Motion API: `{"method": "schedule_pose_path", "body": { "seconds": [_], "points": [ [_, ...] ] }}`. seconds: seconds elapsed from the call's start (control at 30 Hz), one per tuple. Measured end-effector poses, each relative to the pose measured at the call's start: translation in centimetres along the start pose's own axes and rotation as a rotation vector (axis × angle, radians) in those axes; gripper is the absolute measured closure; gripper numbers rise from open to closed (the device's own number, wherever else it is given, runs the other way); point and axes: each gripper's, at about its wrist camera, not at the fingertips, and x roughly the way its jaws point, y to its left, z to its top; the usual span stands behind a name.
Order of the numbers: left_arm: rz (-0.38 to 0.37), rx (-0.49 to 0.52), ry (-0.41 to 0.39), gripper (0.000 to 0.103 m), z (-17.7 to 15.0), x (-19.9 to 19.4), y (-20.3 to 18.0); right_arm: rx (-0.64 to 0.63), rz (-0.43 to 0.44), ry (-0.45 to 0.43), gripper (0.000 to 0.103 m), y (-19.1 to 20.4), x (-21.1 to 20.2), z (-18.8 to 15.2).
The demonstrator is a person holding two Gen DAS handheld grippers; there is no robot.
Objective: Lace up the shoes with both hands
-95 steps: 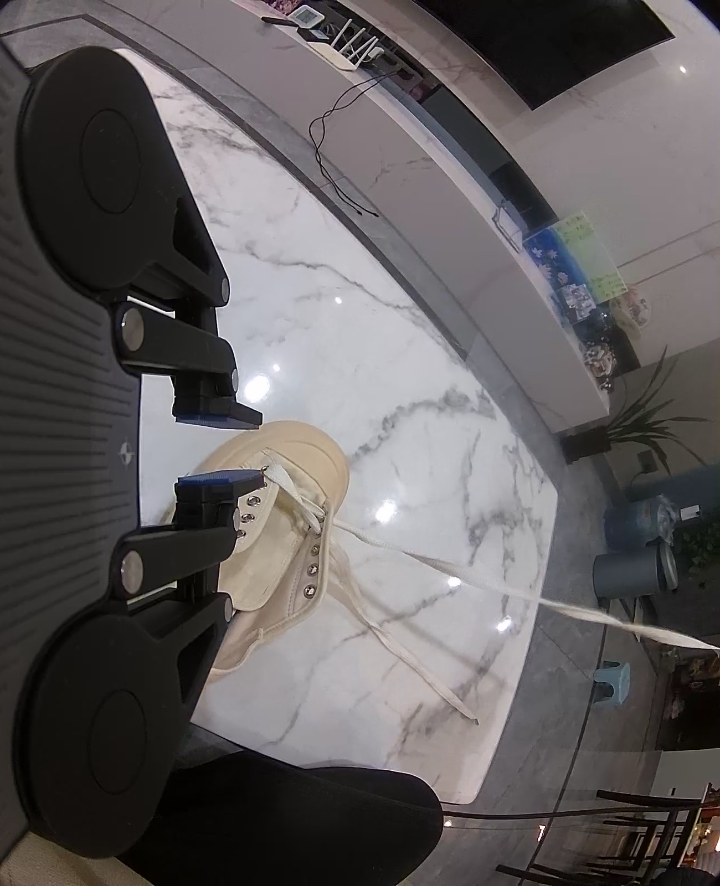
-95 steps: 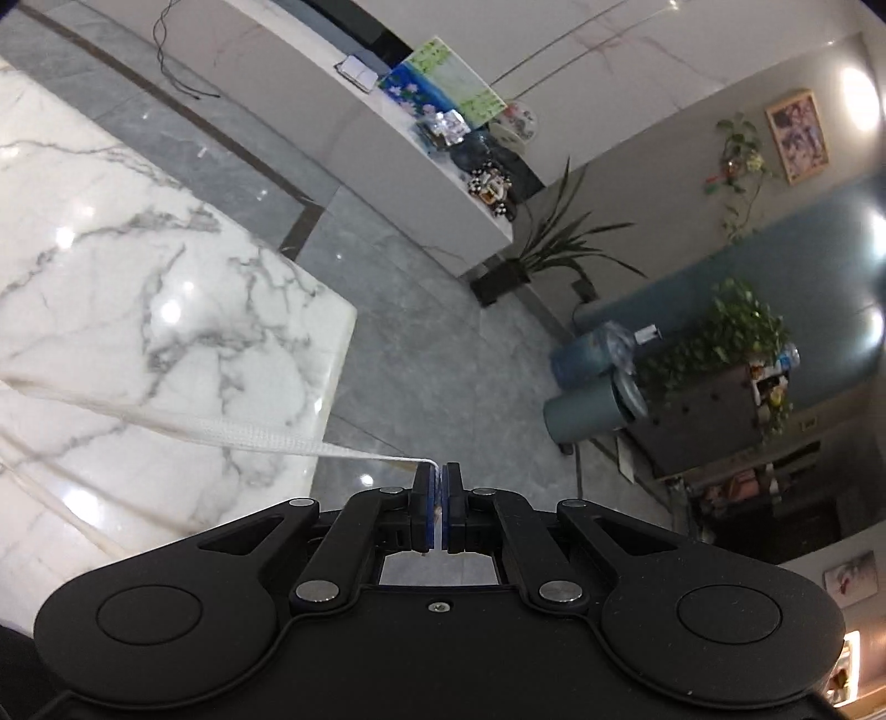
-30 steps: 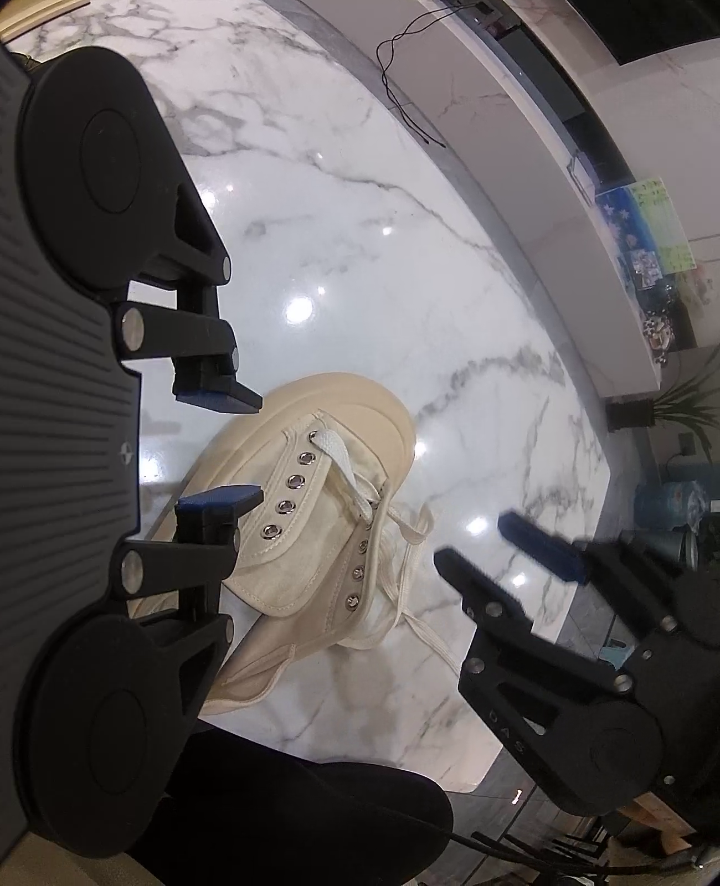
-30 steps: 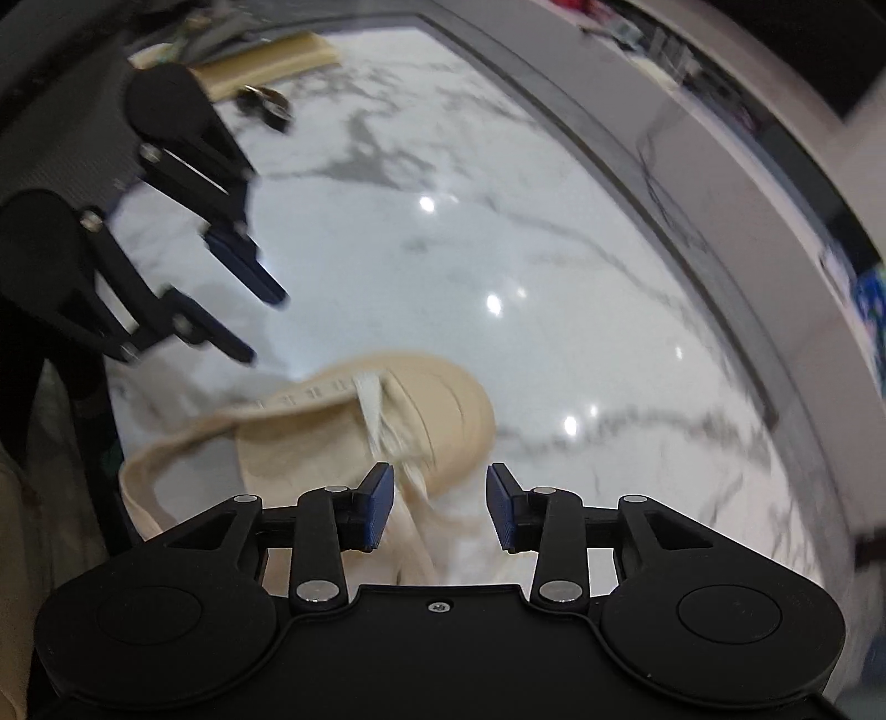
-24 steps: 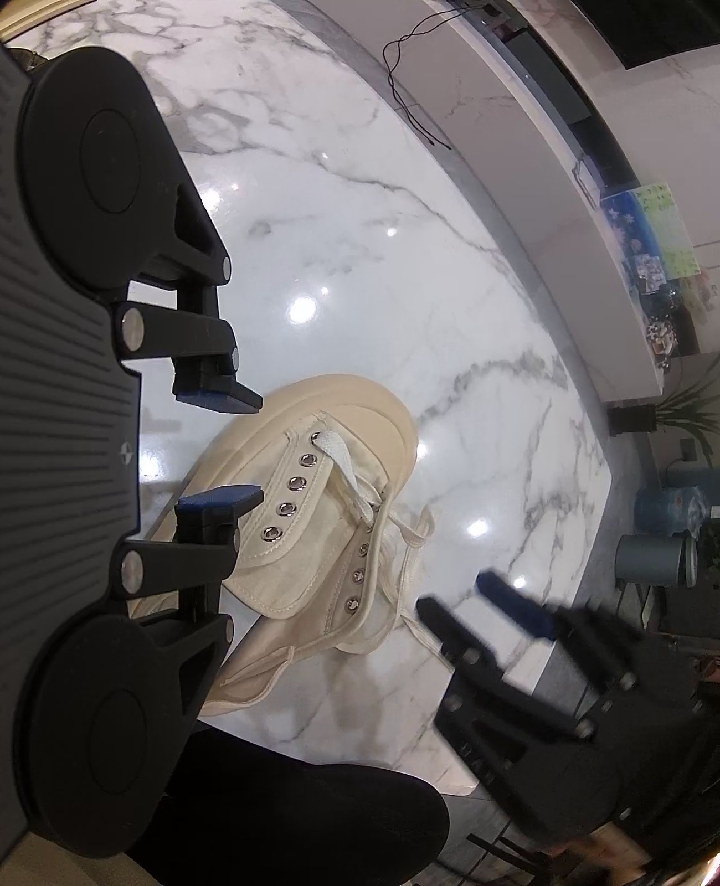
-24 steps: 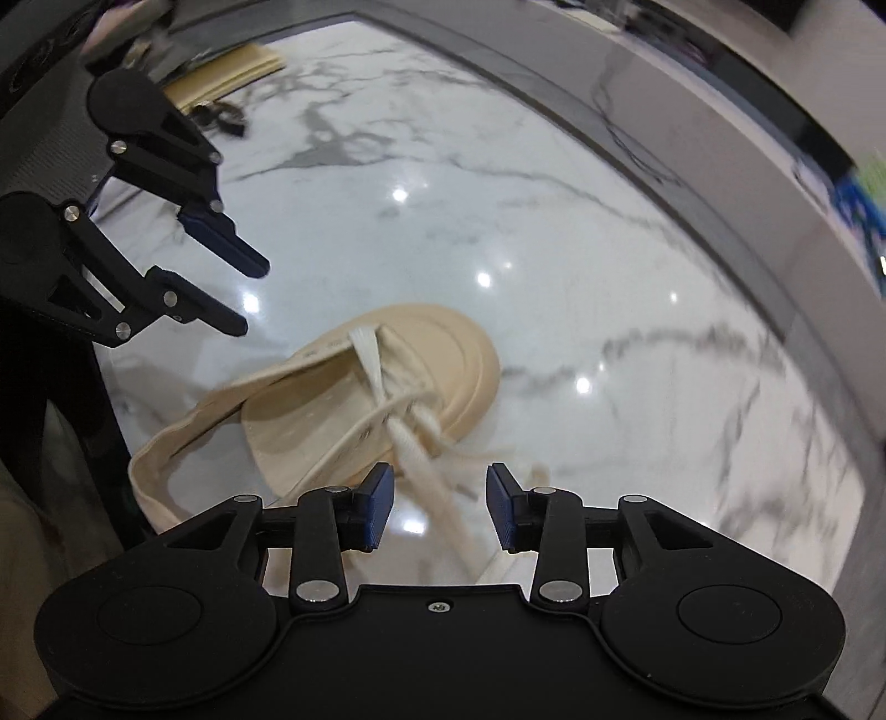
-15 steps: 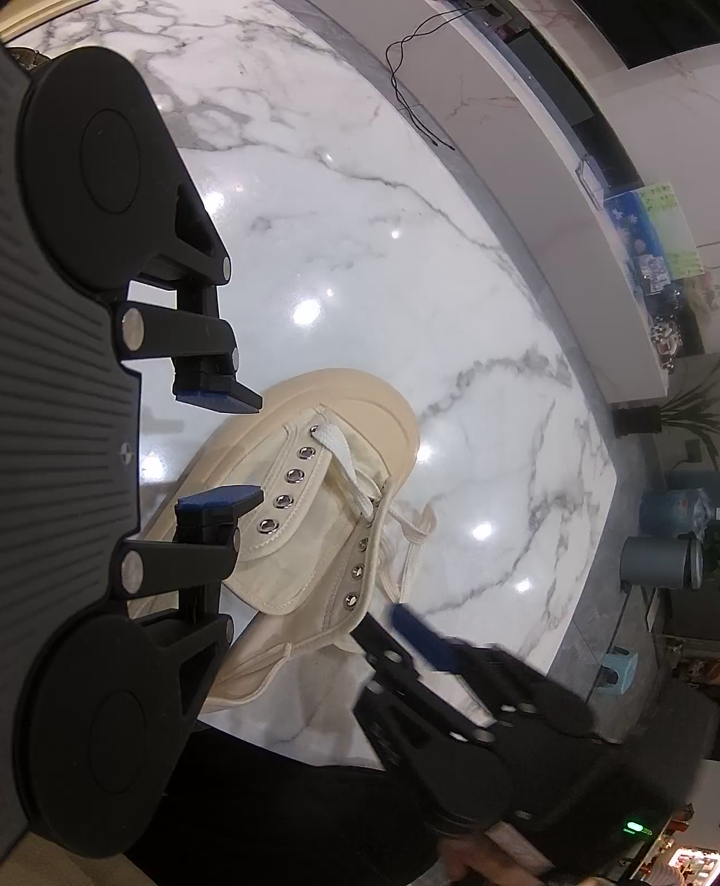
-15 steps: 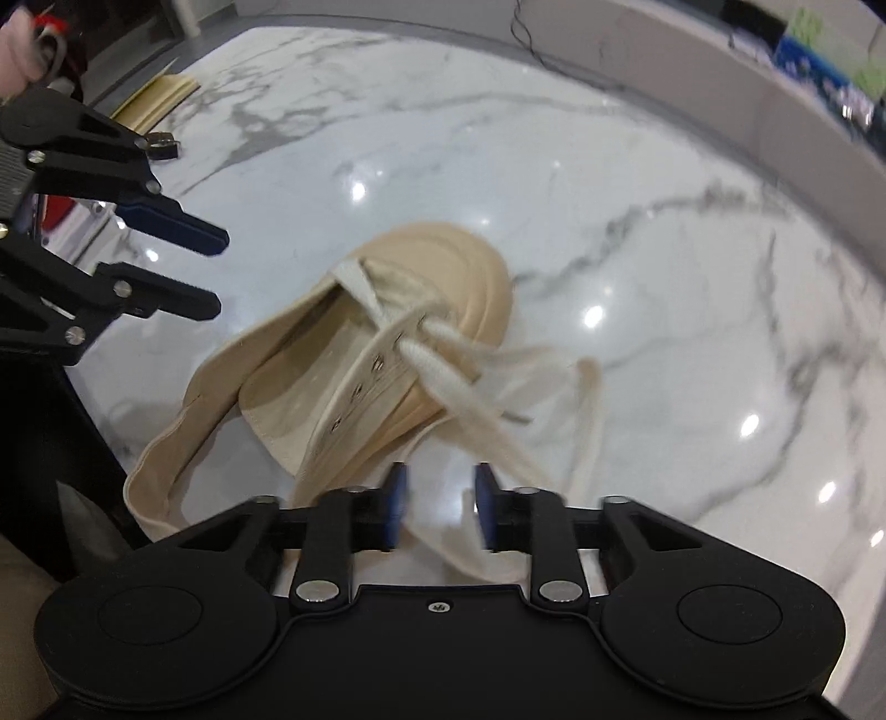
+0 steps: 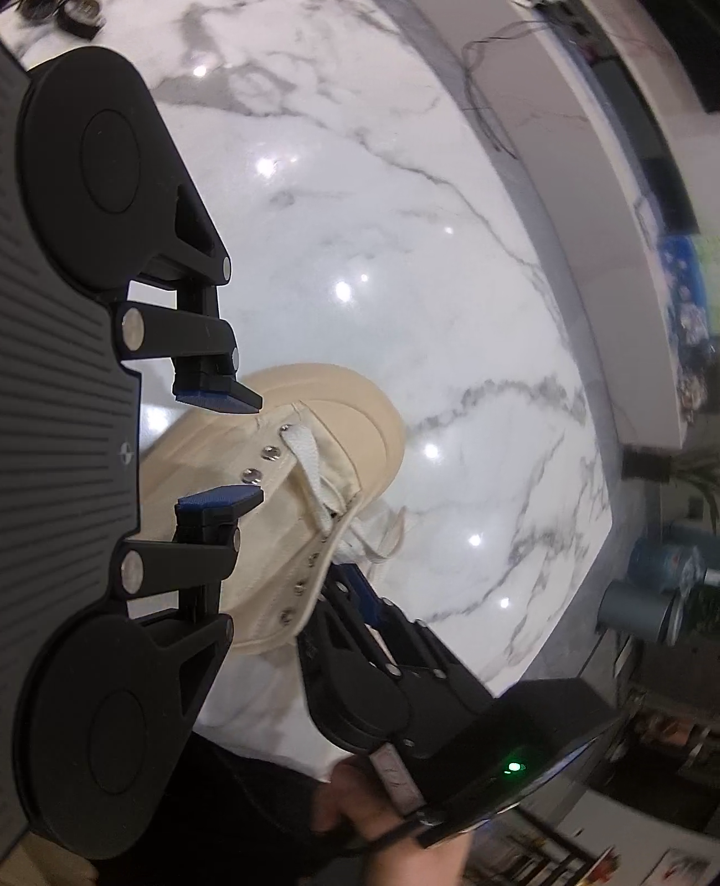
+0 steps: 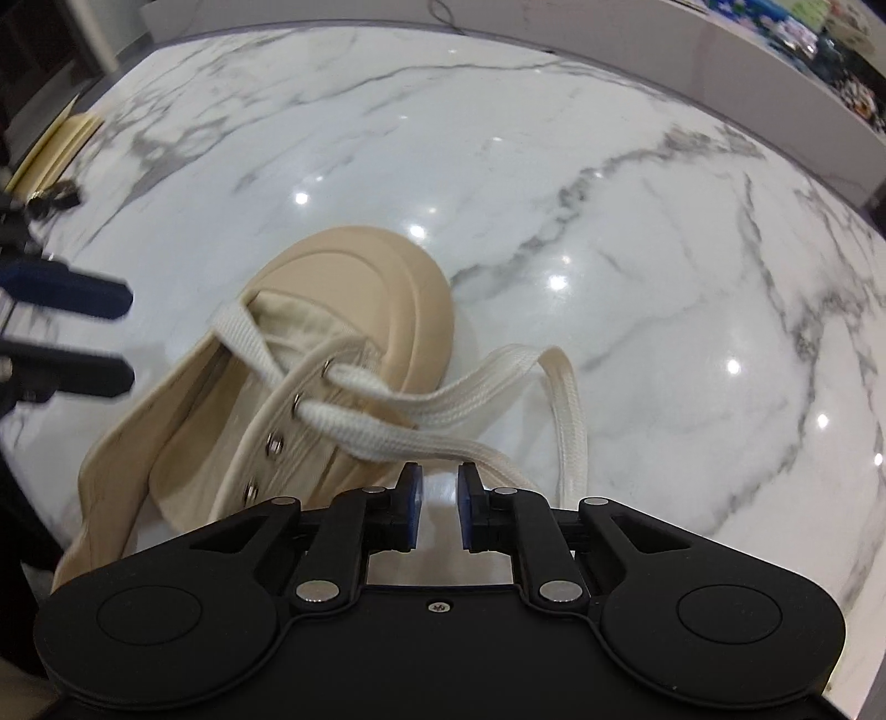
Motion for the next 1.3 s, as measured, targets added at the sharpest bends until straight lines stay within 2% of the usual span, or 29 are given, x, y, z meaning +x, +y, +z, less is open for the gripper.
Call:
{"method": "schedule_pose_path", "body": {
  "seconds": [0.23,0.43,0.53,0.67,0.87,1.07,1.13,1.3],
  "points": [
    [0.022,-0.106,0.051,0.076,1.1,1.5,0.3,0.152,-0.002,-0.008,0.087,-0.7,0.9,0.5],
    [0.039,-0.122,0.075,0.076,1.4,2.2,0.5,0.254,-0.013,-0.029,0.087,-1.2,1.3,0.4],
    [0.041,-0.122,0.074,0.076,1.3,2.2,0.5,0.305,-0.019,-0.075,0.087,-2.0,1.0,0.2],
    [0.047,-0.122,0.075,0.076,1.4,2.1,0.4,0.364,0.02,-0.106,0.087,-2.8,1.0,0.6],
    [0.058,-0.112,0.077,0.076,1.7,2.1,0.2,0.338,0.018,-0.077,0.087,-2.6,1.7,0.7],
    [0.067,-0.105,0.085,0.076,1.7,2.1,0.2,0.222,-0.01,-0.048,0.087,-1.4,1.8,0.3],
    [0.07,-0.105,0.09,0.076,1.7,2.2,0.2,0.186,-0.024,-0.039,0.093,-1.2,1.7,-0.1],
    [0.077,-0.111,0.098,0.076,1.5,2.2,0.5,0.145,-0.053,-0.015,0.094,-1.5,1.4,-1.0]
  ]
}}
